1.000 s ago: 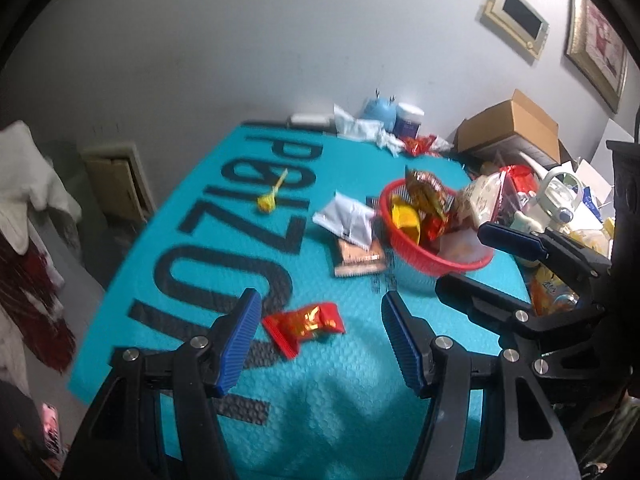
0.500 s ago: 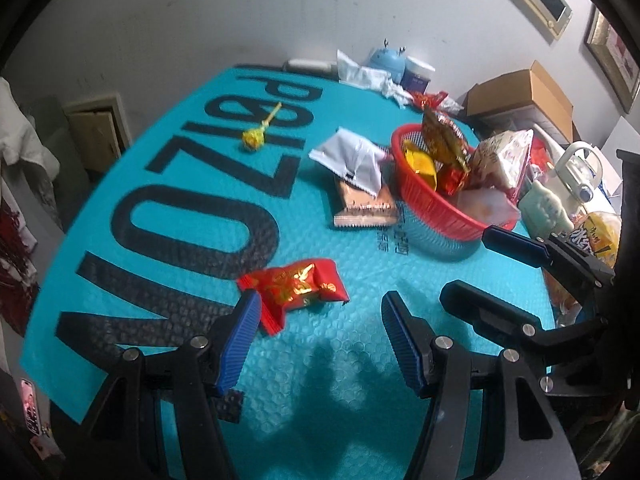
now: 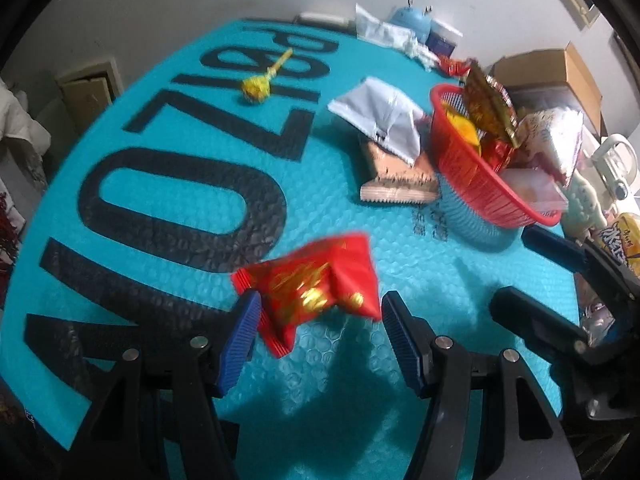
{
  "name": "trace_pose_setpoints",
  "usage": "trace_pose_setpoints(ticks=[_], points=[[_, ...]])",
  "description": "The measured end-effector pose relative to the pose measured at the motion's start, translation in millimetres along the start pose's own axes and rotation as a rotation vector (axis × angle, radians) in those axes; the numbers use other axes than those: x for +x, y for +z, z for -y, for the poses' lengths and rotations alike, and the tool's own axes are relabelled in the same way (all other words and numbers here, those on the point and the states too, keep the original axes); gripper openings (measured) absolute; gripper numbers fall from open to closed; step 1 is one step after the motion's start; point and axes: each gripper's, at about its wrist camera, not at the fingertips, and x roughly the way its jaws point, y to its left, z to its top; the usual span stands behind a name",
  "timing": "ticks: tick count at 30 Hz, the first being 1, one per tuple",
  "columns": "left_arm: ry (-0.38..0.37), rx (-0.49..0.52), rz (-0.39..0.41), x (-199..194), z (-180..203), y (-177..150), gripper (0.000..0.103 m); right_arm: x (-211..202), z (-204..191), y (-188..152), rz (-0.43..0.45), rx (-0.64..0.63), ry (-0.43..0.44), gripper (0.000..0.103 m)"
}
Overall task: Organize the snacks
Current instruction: 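Grasp the red candy packet with the left gripper, then lift the red candy packet with the left gripper while the right grasps the beige wafer packet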
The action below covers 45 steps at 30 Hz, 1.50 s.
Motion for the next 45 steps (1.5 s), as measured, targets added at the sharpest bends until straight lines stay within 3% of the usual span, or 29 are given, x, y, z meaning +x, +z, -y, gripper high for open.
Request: trace_pose_setpoints(ticks=[10, 11, 12, 13, 24, 32, 45], points=[[0.08, 0.058, 0.057, 8.5, 7.0, 4.5, 0.061, 7.1, 7.0, 0.9, -0.026, 0.037, 0.019, 0.08], [0.081, 0.066, 0.067, 8.3, 6.6, 4.0, 0.056, 7.3, 7.5, 0.7, -0.025, 0.039, 0.018, 0.08], [0.09, 0.081, 0.084, 6.9, 7.8, 2.7, 0.043, 7.8, 8.0, 0.8, -0.024, 0.042, 0.018, 0.08], [0.096, 0.101, 0.094, 5.2, 9.4, 1.5, 0.041, 8.0, 8.3, 0.7, -0.024, 0.045, 0.019, 0.08], [0.028, 0.067, 0.101, -3.6, -5.7, 5.9, 0.041, 26.6, 7.4, 4.6, -0.035, 0.1, 0.084, 0.08], [0.018, 0.038, 0.1, -4.7, -23.6, 10.9, 0.041, 50.9, 1.2, 20.7, -0.022, 0.136, 0.045, 0.08], [0.018, -0.003, 0.113, -3.7, -45.8, 18.9, 0.041, 83.9, -2.3, 46.4, 0.014, 0.181, -0.107, 0.082]])
